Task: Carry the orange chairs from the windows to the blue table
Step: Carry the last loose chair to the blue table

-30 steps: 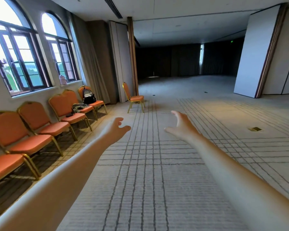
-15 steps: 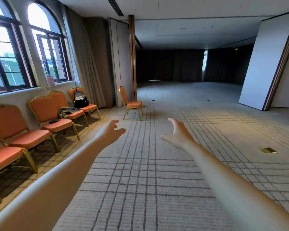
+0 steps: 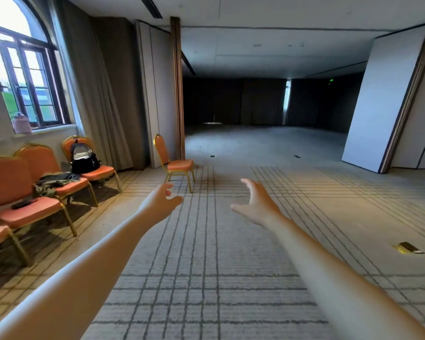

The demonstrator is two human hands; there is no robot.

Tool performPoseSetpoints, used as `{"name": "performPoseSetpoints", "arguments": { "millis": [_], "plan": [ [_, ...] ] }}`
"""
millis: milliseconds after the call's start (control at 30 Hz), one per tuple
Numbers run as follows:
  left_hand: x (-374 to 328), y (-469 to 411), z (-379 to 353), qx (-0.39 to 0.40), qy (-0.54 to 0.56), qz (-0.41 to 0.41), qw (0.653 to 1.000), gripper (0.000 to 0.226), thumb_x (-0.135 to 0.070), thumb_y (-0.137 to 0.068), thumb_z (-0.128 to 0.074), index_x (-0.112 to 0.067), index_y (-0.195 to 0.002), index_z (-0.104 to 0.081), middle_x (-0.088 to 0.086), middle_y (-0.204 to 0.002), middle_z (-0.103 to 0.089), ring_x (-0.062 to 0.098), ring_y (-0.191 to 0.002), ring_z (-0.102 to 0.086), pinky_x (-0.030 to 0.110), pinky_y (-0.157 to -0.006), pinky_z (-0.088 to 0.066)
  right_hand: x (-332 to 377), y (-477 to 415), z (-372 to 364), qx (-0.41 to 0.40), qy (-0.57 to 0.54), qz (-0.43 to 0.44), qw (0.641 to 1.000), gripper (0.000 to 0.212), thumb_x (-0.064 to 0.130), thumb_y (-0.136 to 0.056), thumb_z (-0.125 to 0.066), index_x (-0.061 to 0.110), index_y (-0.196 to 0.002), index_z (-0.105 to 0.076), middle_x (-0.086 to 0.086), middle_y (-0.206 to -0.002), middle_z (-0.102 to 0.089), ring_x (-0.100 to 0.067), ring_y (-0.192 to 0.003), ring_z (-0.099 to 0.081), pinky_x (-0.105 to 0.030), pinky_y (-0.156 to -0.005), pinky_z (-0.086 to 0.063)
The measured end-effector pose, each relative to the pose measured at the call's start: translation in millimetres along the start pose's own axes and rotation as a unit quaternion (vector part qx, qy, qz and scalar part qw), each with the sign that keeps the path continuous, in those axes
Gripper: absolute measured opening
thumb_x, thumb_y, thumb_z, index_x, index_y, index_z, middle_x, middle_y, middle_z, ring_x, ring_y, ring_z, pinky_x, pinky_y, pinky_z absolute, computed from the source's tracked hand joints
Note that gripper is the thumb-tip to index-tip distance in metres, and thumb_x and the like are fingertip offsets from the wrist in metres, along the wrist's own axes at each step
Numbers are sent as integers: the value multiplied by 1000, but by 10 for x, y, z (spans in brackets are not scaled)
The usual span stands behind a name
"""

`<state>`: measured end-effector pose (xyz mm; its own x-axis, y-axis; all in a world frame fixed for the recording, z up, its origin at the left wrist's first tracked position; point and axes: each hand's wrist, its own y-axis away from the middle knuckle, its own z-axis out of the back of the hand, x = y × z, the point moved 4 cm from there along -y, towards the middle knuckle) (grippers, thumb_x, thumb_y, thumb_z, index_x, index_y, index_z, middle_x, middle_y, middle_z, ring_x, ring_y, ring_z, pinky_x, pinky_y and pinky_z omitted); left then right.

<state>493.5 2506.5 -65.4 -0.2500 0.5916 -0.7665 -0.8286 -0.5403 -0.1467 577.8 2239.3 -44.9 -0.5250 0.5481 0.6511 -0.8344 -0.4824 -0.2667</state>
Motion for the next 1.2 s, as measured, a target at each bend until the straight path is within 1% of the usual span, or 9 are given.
{"name": "performPoseSetpoints", "arguments": {
  "millis": [233,433,600,733,900,1000,1033,1100,1200],
  "plan": [
    [78,-1971,-652,-3,-11,10,1000,65,-48,-82,-68,-28,-139,-42,-8,-122,-52,5,-91,-51,23,-67,-41,-745,-1971,-277,-3,2,9,1000,85,34,-80,-74,24,-151,-29,-2,-155,-30,-21,-141,-33,-36,-106,-35],
    [-67,-3816,-1092,-24,-15,2,1000,67,-47,-82,-69,-27,-140,-42,-3,-130,-53,13,-107,-54,33,-88,-48,-1261,-3917,-383,6,2,32,999,85,34,-79,-74,22,-151,-30,-5,-152,-33,-22,-139,-35,-33,-108,-33],
    [53,-4986,-1404,-35,-3,23,999,65,-45,-83,-68,-29,-139,-41,-7,-127,-52,9,-105,-52,30,-84,-47,-1625,-5172,-627,17,7,34,999,83,32,-78,-75,20,-149,-33,-7,-150,-35,-23,-139,-34,-34,-110,-33],
    [257,-6020,-1600,-47,1,27,999,62,-47,-84,-66,-30,-138,-41,-10,-127,-51,6,-106,-49,31,-87,-46,-1921,-6209,-932,17,5,28,999,83,34,-78,-75,23,-149,-33,-2,-152,-32,-19,-140,-33,-32,-106,-33],
    [562,-7549,-1802,-41,-4,17,999,64,-46,-85,-64,-28,-141,-39,-6,-134,-49,12,-115,-51,37,-92,-49,-2142,-7717,-1420,22,12,39,999,84,31,-78,-75,20,-150,-33,-5,-152,-32,-21,-140,-33,-30,-108,-30],
    [630,-8580,-1757,-32,-20,16,999,63,-47,-83,-65,-29,-139,-41,-7,-133,-48,11,-108,-52,33,-80,-52,-2136,-8686,-1637,27,7,36,999,85,33,-77,-74,22,-150,-31,-3,-153,-31,-20,-140,-34,-29,-105,-31],
    [674,-9292,-1778,-33,-25,14,999,62,-48,-82,-66,-30,-136,-43,-7,-132,-49,9,-104,-53,33,-78,-52,-2208,-9356,-1796,26,5,33,999,85,34,-77,-74,23,-150,-31,-2,-153,-31,-20,-140,-34,-29,-103,-32],
    [656,-9565,-1733,-42,-25,9,999,65,-52,-79,-66,-30,-136,-43,-8,-127,-51,6,-96,-55,34,-78,-53,-2187,-9581,-1816,20,6,39,999,85,35,-77,-73,24,-150,-31,-1,-152,-32,-19,-140,-34,-29,-103,-32],
    [763,-10246,-1873,-39,-29,15,999,68,-51,-80,-64,-31,-140,-39,-12,-124,-49,-2,-80,-54,30,-69,-55,-2338,-10203,-2005,20,7,37,999,85,35,-75,-74,23,-149,-33,-2,-150,-35,-20,-137,-37,-32,-105,-34]
  ]
}}
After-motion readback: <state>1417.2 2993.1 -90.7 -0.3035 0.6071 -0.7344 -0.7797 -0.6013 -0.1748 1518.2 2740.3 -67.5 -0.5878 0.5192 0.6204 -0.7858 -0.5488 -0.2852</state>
